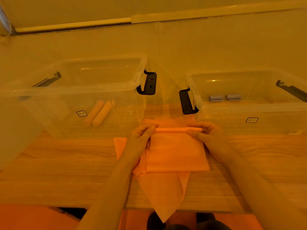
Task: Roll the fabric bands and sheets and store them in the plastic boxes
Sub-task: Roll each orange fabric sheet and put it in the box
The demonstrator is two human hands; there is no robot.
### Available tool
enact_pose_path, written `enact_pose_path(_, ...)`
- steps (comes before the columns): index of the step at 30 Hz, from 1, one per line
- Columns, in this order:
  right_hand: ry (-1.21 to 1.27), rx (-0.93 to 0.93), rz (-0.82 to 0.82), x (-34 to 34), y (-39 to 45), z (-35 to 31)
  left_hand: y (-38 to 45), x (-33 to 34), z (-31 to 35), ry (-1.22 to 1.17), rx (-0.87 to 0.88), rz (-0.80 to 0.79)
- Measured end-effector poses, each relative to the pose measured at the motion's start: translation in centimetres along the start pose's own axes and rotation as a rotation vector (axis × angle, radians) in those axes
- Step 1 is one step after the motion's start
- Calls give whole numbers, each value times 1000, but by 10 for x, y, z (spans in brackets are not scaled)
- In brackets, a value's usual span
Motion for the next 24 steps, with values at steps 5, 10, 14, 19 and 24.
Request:
enact_pose_path(5,4,-18,4,0,0,0,-2,4,0,-32,-18,-17)
enact_pose_path(10,-29,-26,6,0,0,-1,-5,7,9,-72,9,-12)
enact_pose_path(14,-34,-18,-14,2,-2,-2,-5,8,13,-68,35,-17)
enact_pose_path(19,-4,-12,-56,4,-4,-3,-4,7,15,-51,61,-27)
enact_pose_path(24,-3,-17,-71,7,-4,-2,-5,7,9,-105,25,-32)
Point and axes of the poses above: each hand's wrist, its own y-axis towards the middle knuckle, its own x-axis out of the palm, z = x × y, the point moved 10 cm from there along y, towards the middle knuckle, and after that the axes turned 13 degrees about x, right-handed, at the moved point
